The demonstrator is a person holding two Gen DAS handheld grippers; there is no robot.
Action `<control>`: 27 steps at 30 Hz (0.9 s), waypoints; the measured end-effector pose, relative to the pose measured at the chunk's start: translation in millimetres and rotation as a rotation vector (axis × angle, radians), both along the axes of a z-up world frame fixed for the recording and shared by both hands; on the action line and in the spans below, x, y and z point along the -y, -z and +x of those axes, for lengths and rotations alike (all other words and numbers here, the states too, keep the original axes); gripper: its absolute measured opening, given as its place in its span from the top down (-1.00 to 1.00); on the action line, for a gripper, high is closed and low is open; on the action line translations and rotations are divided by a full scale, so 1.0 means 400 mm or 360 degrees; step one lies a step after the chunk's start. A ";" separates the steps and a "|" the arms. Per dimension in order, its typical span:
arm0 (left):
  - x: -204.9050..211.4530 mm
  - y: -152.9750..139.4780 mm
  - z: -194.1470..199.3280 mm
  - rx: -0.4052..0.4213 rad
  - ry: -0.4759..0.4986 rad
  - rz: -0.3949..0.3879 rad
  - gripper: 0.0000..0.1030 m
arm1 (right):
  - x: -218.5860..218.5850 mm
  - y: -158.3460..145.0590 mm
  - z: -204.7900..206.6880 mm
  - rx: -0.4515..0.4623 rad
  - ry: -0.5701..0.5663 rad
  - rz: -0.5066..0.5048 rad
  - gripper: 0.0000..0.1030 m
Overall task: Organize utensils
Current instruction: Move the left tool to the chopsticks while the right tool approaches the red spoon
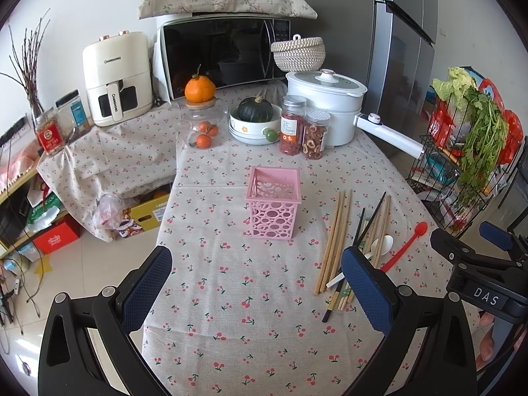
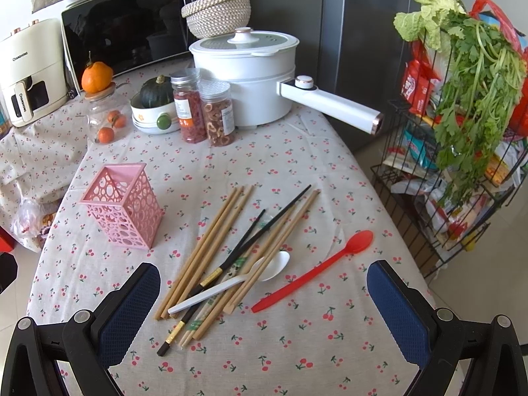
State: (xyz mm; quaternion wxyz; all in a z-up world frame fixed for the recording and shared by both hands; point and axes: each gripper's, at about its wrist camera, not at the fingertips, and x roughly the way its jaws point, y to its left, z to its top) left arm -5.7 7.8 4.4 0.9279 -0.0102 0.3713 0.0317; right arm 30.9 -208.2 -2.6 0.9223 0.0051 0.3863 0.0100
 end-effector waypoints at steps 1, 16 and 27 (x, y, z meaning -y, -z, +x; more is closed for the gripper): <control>-0.001 -0.001 0.000 -0.0001 -0.0001 0.0001 -1.00 | 0.000 0.000 0.000 -0.0001 -0.0001 0.0002 -1.00; -0.026 -0.002 0.011 -0.0016 0.0028 -0.0090 -1.00 | 0.007 0.005 0.013 -0.0032 -0.0037 -0.0068 -1.00; 0.080 0.013 0.106 -0.0253 0.0358 -0.0165 -1.00 | 0.115 0.025 0.135 -0.0359 0.0074 0.0056 -1.00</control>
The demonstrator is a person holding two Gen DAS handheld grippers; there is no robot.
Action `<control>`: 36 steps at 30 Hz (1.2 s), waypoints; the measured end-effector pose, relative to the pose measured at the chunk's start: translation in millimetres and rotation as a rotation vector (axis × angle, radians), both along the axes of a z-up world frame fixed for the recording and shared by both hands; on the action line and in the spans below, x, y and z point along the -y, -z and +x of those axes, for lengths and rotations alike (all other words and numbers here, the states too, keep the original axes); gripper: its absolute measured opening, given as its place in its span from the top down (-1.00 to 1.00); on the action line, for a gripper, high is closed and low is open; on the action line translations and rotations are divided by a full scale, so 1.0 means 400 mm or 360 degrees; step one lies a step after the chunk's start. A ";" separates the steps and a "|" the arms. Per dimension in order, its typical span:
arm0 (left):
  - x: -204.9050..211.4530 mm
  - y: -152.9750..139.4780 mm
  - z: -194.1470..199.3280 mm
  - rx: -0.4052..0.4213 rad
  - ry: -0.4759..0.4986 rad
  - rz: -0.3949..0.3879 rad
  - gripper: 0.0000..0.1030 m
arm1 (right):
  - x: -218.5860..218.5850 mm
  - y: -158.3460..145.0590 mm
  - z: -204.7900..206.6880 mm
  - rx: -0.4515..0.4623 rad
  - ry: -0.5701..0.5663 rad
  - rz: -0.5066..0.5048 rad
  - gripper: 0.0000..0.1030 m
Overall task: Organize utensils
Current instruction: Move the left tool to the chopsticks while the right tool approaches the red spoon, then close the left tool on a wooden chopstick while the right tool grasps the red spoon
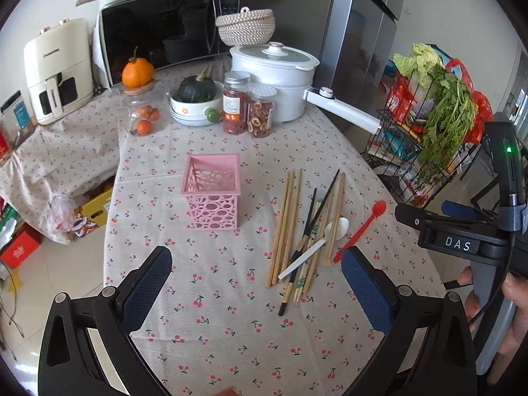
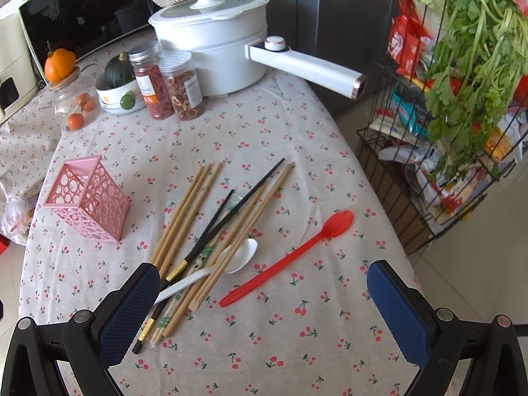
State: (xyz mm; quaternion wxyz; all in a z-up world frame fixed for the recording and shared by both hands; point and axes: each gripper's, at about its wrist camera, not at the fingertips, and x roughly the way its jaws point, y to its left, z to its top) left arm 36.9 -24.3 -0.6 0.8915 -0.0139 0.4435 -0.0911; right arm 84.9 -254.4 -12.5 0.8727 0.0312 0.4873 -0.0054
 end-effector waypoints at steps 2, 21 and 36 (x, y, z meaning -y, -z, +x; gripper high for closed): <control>0.027 0.015 0.040 -0.0095 0.0025 0.0028 -1.00 | 0.019 0.005 0.029 -0.0055 0.0022 -0.0020 -1.00; 0.243 0.304 0.483 -0.0565 0.0069 0.0131 0.41 | 0.227 0.176 0.178 -0.0284 0.0241 0.0315 -0.86; 0.281 0.427 0.612 -0.0613 0.0039 0.0320 0.81 | 0.284 0.217 0.201 -0.0330 0.0268 0.0271 -0.86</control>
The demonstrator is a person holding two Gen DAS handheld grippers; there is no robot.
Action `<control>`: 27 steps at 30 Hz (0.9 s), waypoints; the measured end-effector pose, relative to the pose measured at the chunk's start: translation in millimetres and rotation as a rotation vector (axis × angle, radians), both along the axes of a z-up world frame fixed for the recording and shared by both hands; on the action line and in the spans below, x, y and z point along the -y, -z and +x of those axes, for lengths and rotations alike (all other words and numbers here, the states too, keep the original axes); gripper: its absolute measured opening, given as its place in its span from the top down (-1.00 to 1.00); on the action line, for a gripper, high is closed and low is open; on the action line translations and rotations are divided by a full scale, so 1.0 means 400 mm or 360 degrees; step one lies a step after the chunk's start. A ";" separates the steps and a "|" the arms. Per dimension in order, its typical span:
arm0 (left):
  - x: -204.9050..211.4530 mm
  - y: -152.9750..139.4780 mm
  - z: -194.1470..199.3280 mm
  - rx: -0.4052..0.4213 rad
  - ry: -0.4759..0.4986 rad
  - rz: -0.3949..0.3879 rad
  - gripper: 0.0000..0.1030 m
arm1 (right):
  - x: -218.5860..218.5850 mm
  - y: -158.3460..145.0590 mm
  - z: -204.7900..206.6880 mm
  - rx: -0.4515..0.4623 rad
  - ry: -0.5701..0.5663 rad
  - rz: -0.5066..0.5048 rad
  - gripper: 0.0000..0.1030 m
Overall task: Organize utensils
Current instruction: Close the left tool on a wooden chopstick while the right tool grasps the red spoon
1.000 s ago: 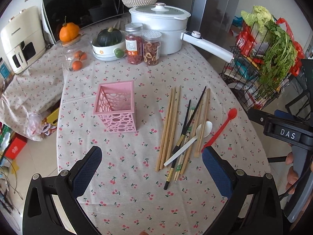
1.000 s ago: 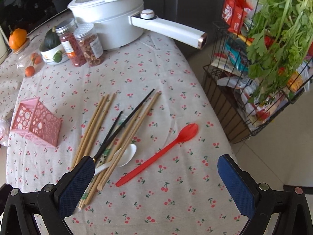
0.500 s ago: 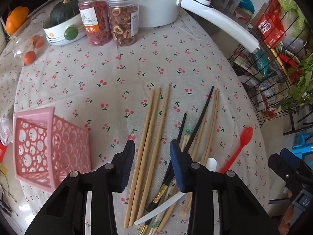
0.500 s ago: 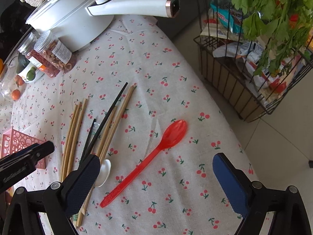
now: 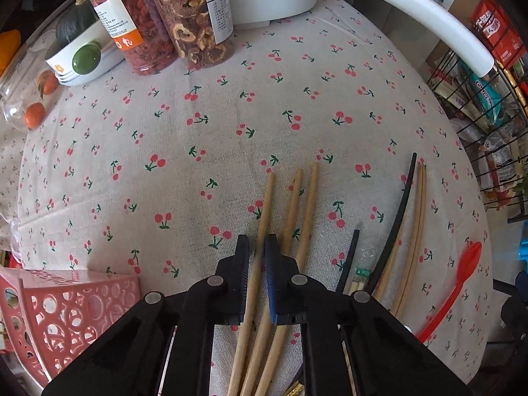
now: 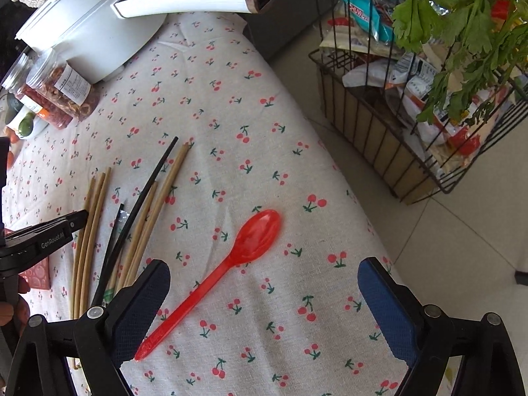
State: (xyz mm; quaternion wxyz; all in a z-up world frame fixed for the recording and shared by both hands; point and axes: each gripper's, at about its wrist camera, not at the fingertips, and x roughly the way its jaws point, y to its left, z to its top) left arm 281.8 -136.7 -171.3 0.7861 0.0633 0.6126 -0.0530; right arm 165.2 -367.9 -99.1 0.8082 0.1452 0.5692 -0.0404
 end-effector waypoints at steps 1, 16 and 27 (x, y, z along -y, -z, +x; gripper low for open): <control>0.003 0.001 0.004 -0.0006 0.0003 0.0009 0.81 | 0.000 0.002 0.001 -0.0004 0.0000 -0.0001 -0.86; -0.071 -0.212 -0.173 0.0273 0.0101 -0.0232 0.90 | -0.002 0.124 0.065 -0.0046 0.0034 0.0002 -0.53; -0.222 -0.379 -0.452 0.0590 0.0162 -0.0360 0.91 | 0.024 0.122 0.070 0.0008 0.0052 0.0027 0.70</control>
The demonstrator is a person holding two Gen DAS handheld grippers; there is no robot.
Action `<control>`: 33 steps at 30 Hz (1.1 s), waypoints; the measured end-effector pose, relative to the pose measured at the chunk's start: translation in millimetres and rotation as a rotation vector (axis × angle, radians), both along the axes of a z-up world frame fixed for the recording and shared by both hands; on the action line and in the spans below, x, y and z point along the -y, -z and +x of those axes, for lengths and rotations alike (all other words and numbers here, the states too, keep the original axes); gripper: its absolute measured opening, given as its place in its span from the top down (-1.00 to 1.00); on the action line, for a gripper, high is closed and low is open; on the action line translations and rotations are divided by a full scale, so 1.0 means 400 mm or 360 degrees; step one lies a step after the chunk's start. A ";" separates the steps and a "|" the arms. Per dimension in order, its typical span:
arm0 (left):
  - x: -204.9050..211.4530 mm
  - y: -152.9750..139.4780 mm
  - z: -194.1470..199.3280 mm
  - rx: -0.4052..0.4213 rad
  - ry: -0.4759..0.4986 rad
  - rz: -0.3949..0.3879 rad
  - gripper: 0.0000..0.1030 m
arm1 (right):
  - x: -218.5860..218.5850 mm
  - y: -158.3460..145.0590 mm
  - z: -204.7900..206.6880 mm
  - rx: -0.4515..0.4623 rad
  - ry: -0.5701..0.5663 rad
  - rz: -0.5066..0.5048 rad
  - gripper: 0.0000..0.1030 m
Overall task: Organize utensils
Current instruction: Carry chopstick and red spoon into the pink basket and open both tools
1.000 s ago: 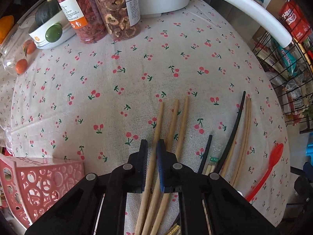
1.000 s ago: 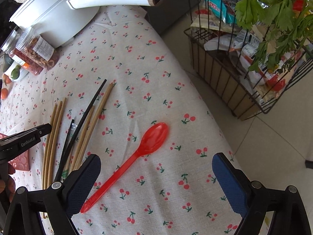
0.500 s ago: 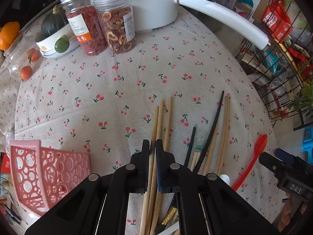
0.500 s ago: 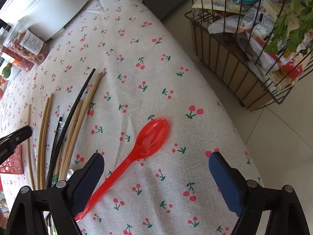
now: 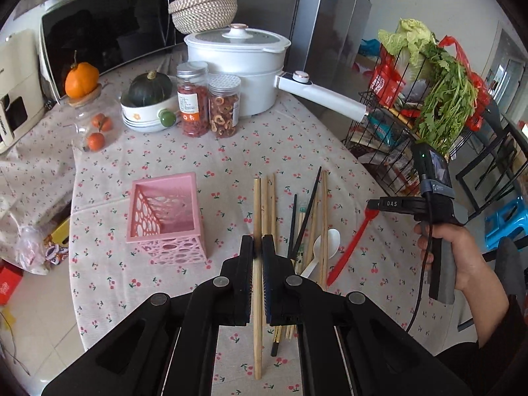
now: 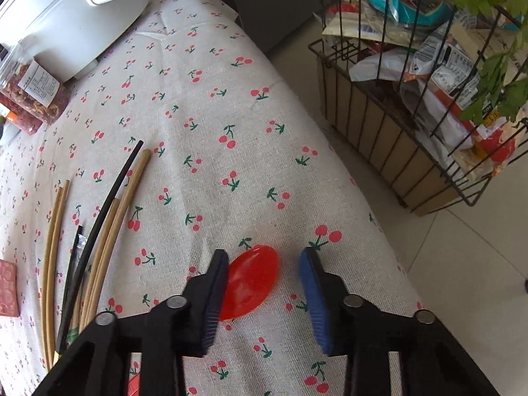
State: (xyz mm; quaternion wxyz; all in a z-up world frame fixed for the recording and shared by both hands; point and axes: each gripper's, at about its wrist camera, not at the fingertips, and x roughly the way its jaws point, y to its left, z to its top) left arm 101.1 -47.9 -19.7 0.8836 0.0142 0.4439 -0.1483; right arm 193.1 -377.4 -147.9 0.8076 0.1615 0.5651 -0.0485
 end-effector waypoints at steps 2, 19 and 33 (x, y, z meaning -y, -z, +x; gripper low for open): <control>-0.030 0.000 -0.017 0.0039 -0.0023 -0.0048 0.91 | 0.014 0.000 -0.009 0.0010 0.0014 0.0076 0.86; -0.181 -0.169 -0.111 0.0439 -0.0154 -0.0237 0.91 | -0.117 -0.354 -0.177 0.0730 -0.0231 -0.0022 0.98; -0.245 -0.268 -0.101 0.1060 -0.0239 -0.0295 0.91 | -0.384 -0.582 -0.222 0.1421 -0.0248 -0.0102 0.98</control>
